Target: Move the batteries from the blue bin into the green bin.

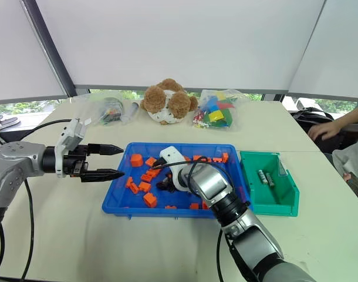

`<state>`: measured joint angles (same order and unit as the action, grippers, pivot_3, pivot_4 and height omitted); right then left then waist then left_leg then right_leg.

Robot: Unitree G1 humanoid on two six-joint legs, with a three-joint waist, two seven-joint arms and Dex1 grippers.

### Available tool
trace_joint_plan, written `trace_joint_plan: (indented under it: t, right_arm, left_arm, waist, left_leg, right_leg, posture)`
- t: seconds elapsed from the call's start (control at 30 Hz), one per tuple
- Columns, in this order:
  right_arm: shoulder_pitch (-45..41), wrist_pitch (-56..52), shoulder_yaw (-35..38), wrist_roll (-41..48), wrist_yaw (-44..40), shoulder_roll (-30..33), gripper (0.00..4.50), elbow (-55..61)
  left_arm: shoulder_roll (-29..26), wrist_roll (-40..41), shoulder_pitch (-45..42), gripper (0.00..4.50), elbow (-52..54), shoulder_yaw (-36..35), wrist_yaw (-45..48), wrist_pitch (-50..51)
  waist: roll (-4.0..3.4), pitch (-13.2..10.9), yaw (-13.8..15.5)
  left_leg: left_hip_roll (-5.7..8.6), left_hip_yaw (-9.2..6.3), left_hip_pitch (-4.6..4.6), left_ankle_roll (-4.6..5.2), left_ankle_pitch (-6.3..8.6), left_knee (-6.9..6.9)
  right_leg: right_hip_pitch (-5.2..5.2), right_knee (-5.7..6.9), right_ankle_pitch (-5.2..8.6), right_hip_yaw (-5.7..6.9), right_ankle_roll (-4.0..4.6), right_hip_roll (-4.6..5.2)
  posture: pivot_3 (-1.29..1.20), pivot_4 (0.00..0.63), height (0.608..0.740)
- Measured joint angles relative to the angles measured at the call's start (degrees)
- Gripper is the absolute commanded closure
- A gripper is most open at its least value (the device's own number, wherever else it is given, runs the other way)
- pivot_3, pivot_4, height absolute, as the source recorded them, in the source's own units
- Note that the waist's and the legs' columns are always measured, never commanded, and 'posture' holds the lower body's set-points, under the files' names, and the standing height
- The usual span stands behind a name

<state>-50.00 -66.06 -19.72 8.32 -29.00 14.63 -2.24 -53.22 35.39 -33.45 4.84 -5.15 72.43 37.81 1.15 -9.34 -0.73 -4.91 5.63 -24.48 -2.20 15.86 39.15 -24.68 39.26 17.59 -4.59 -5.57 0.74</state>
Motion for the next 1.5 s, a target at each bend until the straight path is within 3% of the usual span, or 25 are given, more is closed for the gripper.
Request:
trace_joint_plan:
  t: [0.2,0.33,0.47,0.63,0.77,0.8,0.97,1.13,1.4,1.5]
  right_arm:
    - [-2.80,-8.12,16.48,2.08,-1.41,18.68,2.31,12.91]
    - [2.31,-10.57,19.53,2.27,-3.94,32.89,2.31,15.83]
    - [8.30,-12.01,21.81,3.71,-5.53,38.14,2.31,18.67]
    - [15.00,-12.07,22.48,4.92,-5.79,38.55,2.31,19.94]
    - [16.42,-10.95,23.38,5.52,-5.57,38.55,0.35,19.83]
    - [16.41,-10.78,23.53,5.57,-5.52,38.55,0.06,19.78]
    - [15.23,-9.68,24.36,6.65,-6.02,39.09,0.06,19.05]
    - [6.55,-9.74,23.63,10.30,-7.71,36.70,0.06,20.47]
    - [5.16,-13.00,12.29,14.39,-4.45,19.55,0.06,22.87]
    - [5.45,-13.51,8.95,14.21,-1.76,15.76,0.06,22.58]
  left_arm:
    - [0.99,-0.07,-0.25,0.00,-0.02,0.60,0.02,-0.13]
    - [2.21,-0.58,-0.72,0.00,-0.48,2.10,0.33,-1.17]
    - [3.24,-1.24,-1.68,0.00,-1.75,2.81,0.86,-2.31]
    - [3.79,-2.13,-2.29,0.00,-2.61,3.85,1.28,-3.34]
    - [3.79,-2.33,-2.29,0.00,-2.68,3.88,1.48,-3.41]
    - [3.79,-2.33,-2.29,0.00,-2.68,3.88,1.53,-3.41]
    - [3.78,-2.33,-2.28,0.00,-2.65,3.87,1.52,-3.39]
    - [3.84,-2.31,-2.28,0.00,-2.51,3.85,1.09,-3.37]
    - [3.96,-2.30,-2.22,0.00,-2.42,3.81,0.19,-3.39]
    - [3.95,-2.24,-1.80,0.00,-1.93,3.63,-0.30,-3.36]
  waist:
    - [0.02,0.01,-0.01]
    - [0.02,0.01,-0.13]
    - [0.01,0.01,-0.66]
    - [0.01,0.00,-0.24]
    - [0.01,0.00,-0.11]
    - [0.01,0.00,-0.11]
    - [0.01,0.00,-0.09]
    - [0.00,0.00,-0.44]
    - [0.00,0.00,-0.03]
    - [0.00,0.00,0.03]
  left_leg:
    - [0.03,0.00,0.02,0.05,0.03,-0.05]
    - [0.03,0.01,0.01,0.08,0.05,-0.09]
    - [0.00,0.01,0.08,0.10,0.05,-0.08]
    - [0.01,0.03,0.05,0.09,0.05,-0.05]
    - [0.01,0.03,0.05,0.09,0.05,-0.04]
    - [0.01,0.03,0.05,0.09,0.05,-0.04]
    - [0.01,0.03,0.05,0.09,0.05,-0.03]
    - [-0.02,0.01,0.07,0.09,0.05,-0.07]
    - [-0.01,0.00,0.01,0.08,0.05,-0.02]
    - [0.00,0.00,0.00,0.08,0.04,-0.01]
  right_leg:
    - [0.02,-0.07,0.00,0.00,0.00,0.01]
    - [-0.01,-0.12,0.00,-0.02,0.01,0.00]
    - [-0.02,-0.10,0.00,-0.10,0.01,-0.09]
    - [-0.02,-0.11,0.00,-0.13,0.00,-0.05]
    - [-0.01,-0.11,0.00,-0.13,0.00,-0.05]
    - [-0.01,-0.11,0.00,-0.13,0.00,-0.05]
    - [-0.01,-0.11,0.00,-0.13,0.00,-0.05]
    - [-0.02,-0.08,0.00,-0.11,0.01,-0.09]
    - [-0.02,-0.07,0.00,-0.09,0.01,-0.06]
    - [-0.02,-0.07,0.00,-0.08,0.01,-0.04]
  posture:
    - [0.00,0.150,0.733]
    - [0.00,0.150,0.733]
    - [0.00,0.150,0.733]
    - [0.00,0.150,0.733]
    - [0.00,0.150,0.733]
    - [0.00,0.150,0.733]
    - [0.00,0.150,0.733]
    - [0.00,0.150,0.733]
    - [0.00,0.150,0.733]
    - [0.00,0.150,0.733]
